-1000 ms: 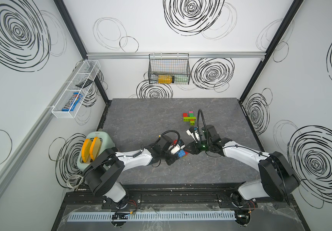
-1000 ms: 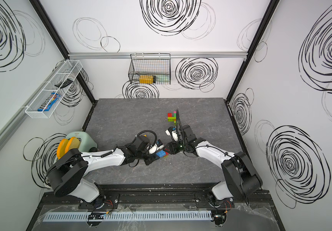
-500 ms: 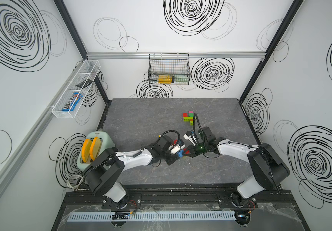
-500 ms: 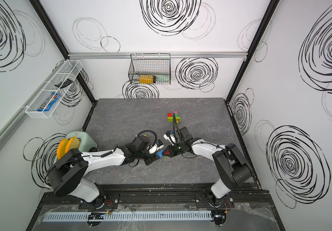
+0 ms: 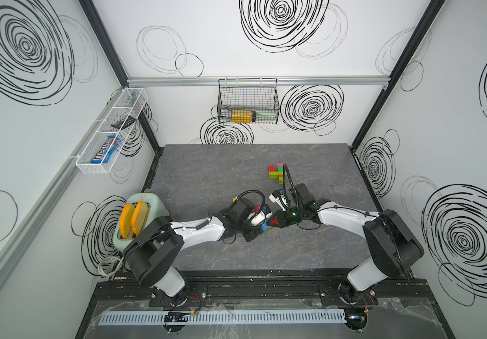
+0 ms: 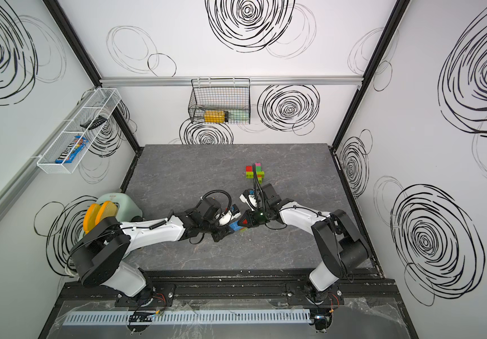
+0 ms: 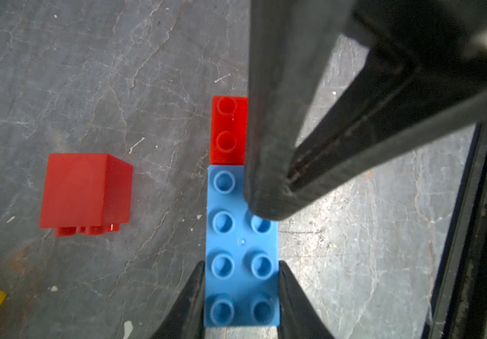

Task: Assemble the number 4 with lego
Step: Assemble the lego brick with the lego brick.

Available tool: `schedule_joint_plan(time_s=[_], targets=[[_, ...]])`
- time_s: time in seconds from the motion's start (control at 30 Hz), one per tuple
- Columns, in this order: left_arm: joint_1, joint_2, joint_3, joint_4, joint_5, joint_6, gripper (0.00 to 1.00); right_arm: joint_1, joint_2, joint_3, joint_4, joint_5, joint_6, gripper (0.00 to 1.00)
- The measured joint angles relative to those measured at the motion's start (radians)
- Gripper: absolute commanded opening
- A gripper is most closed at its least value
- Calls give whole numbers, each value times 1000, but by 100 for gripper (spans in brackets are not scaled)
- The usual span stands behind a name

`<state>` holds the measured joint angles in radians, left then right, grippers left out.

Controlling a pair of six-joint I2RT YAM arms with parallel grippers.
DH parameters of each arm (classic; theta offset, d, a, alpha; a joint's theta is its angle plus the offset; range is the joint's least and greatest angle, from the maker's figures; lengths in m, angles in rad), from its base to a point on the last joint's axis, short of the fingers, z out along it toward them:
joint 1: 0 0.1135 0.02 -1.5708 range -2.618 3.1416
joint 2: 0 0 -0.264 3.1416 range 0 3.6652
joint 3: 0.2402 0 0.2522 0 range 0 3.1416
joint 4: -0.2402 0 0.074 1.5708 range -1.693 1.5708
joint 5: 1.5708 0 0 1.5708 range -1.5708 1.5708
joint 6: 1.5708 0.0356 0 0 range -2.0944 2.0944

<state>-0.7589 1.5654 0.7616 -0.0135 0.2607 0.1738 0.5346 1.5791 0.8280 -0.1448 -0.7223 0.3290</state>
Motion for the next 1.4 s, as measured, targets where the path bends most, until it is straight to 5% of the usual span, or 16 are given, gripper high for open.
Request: schedule_joint_plan(time_s=[0.47, 0.67, 0.8, 1.4], targets=[[0, 0, 6, -9, 0, 10, 2, -16, 43, -52, 120, -32, 8, 0], [6, 0, 20, -33, 5, -16, 65, -16, 29, -74, 151, -21, 10, 0], [34, -24, 22, -41, 51, -31, 79, -16, 18, -85, 161, 0, 23, 0], [-14, -93, -27, 0, -148, 11, 83, 30, 5, -43, 115, 60, 115, 20]])
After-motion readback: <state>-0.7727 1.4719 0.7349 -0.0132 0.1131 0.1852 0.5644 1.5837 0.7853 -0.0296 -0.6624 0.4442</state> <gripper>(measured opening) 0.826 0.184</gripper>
